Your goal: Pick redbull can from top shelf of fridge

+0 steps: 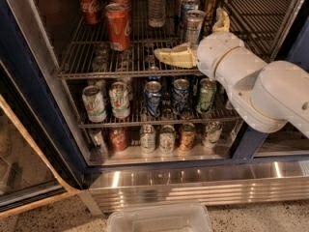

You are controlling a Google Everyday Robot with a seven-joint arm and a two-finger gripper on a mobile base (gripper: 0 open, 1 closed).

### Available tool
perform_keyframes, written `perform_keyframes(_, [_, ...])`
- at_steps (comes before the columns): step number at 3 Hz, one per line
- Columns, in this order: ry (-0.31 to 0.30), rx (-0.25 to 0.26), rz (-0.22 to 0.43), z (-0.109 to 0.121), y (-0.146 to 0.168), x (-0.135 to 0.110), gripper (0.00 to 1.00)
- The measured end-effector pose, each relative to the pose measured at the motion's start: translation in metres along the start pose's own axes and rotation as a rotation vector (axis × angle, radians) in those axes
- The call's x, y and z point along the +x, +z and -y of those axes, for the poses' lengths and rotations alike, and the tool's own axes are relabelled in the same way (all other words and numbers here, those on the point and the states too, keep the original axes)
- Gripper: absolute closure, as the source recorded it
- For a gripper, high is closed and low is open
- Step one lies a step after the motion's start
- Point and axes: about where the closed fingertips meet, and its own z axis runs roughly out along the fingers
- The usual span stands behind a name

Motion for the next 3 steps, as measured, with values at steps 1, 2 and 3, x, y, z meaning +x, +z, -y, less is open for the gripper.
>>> perform_keyframes(1, [-0.003, 0.064, 0.006, 0.009, -0.003, 0.001, 0.0])
perform_keyframes(2, [0.009, 0.107, 0.001, 0.016, -0.004, 0.005, 0.0])
perform_keyframes(3, [0.029, 0.124, -0.017, 0.02, -0.003, 0.008, 0.0])
